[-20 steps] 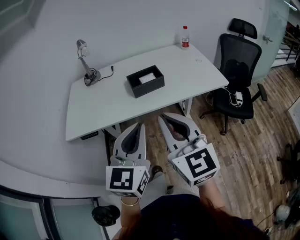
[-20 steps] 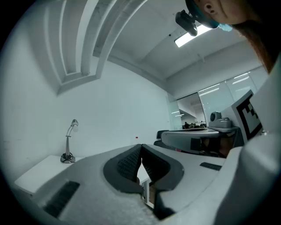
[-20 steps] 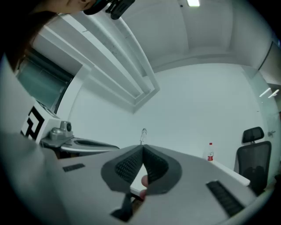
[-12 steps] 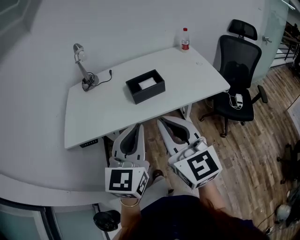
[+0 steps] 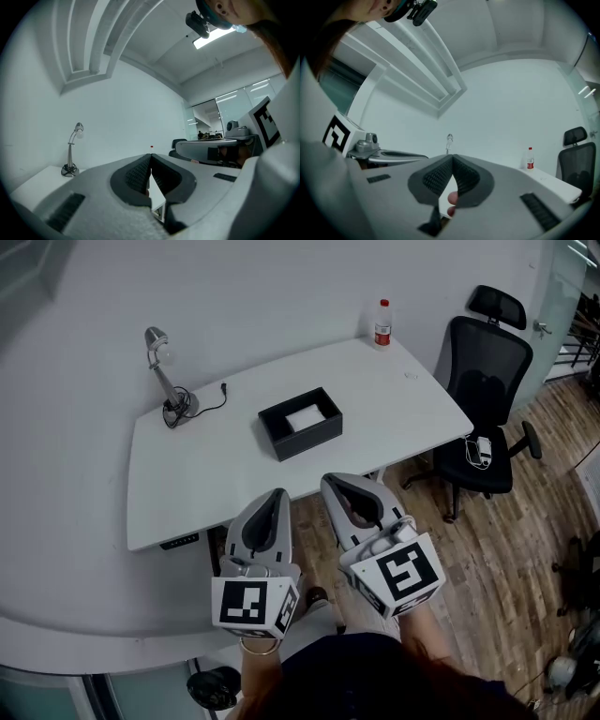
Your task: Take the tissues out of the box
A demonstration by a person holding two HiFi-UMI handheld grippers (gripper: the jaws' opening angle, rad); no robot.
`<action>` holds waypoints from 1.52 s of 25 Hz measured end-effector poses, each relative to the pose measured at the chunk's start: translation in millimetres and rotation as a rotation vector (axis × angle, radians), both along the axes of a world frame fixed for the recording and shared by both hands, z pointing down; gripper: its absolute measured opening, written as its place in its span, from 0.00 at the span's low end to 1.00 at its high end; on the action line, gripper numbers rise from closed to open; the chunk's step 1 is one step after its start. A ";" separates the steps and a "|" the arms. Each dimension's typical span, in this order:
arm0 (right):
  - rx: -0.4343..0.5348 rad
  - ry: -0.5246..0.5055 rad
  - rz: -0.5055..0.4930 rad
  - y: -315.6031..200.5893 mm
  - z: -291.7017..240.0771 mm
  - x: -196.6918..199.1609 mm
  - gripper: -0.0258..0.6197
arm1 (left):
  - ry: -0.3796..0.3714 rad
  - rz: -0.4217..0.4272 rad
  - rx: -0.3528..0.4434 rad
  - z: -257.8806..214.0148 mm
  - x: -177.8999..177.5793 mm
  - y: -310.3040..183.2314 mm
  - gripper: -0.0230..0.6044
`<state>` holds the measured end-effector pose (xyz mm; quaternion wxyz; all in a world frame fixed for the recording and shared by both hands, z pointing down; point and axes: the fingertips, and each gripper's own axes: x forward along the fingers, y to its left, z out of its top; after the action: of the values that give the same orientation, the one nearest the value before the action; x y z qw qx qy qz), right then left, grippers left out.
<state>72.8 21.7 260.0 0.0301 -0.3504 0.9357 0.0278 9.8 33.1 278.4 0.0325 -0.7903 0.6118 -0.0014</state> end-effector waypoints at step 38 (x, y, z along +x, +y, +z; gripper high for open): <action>0.013 0.108 0.122 -96.6 10.2 -78.5 0.07 | 0.054 0.140 -0.009 9.5 -79.7 -90.8 0.08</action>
<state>-5.7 -75.0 270.2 -0.0199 -0.4045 0.9127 0.0545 -69.9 -57.7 287.9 0.0124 -0.8312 0.5555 0.0194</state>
